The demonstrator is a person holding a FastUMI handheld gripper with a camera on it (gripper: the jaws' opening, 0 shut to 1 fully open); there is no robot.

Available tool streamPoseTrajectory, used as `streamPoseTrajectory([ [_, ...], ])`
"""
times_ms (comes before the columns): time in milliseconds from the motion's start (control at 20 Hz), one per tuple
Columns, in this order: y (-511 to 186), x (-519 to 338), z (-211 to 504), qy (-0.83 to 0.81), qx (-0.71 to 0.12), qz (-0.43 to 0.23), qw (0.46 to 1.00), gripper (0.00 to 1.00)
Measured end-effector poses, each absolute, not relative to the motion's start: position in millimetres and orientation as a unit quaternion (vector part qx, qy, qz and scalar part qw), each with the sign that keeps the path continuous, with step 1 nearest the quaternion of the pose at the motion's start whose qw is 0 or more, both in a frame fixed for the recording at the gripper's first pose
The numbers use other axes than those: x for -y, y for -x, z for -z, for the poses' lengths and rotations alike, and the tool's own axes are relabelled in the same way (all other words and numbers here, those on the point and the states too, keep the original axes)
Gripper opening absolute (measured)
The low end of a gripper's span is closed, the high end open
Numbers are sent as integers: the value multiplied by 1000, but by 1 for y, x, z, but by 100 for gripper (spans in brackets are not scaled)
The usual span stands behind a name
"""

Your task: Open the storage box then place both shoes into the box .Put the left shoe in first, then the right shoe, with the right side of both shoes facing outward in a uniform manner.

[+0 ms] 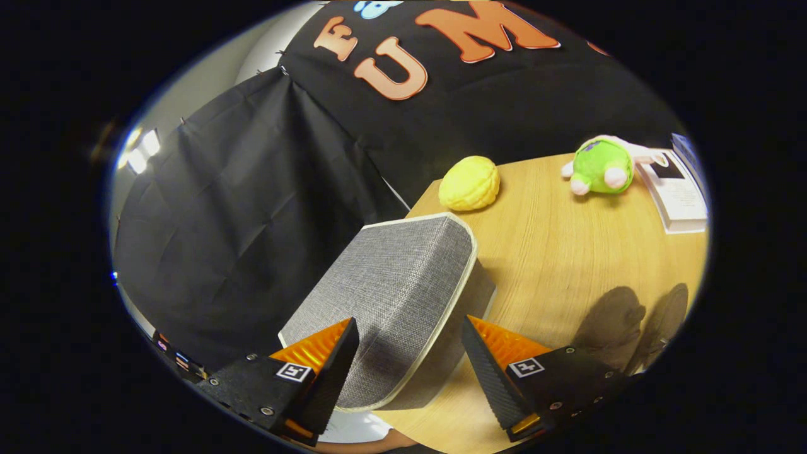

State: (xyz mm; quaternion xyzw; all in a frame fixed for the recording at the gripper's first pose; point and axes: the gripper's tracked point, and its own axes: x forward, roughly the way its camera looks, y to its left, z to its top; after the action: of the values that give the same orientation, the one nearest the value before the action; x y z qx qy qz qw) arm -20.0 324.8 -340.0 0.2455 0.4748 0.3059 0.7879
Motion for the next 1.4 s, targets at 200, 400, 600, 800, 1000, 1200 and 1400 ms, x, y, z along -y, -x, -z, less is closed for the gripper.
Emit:
streamPoseTrajectory([
  [200, 18, -327, 347, -294, -480, -308, 767, 97],
  [400, 11, -341, 353, -349, -484, -312, 739, 97],
  [600, 17, -346, 359, -403, -489, -315, 707, 94],
  [800, 12, -348, 356, -407, -491, -310, 705, 80],
  [1000, 1, -336, 348, -381, -483, -301, 728, 71],
  [1200, -9, -317, 337, -379, -464, -288, 747, 36],
  [1400, -13, -319, 324, -388, -460, -283, 747, 14],
])
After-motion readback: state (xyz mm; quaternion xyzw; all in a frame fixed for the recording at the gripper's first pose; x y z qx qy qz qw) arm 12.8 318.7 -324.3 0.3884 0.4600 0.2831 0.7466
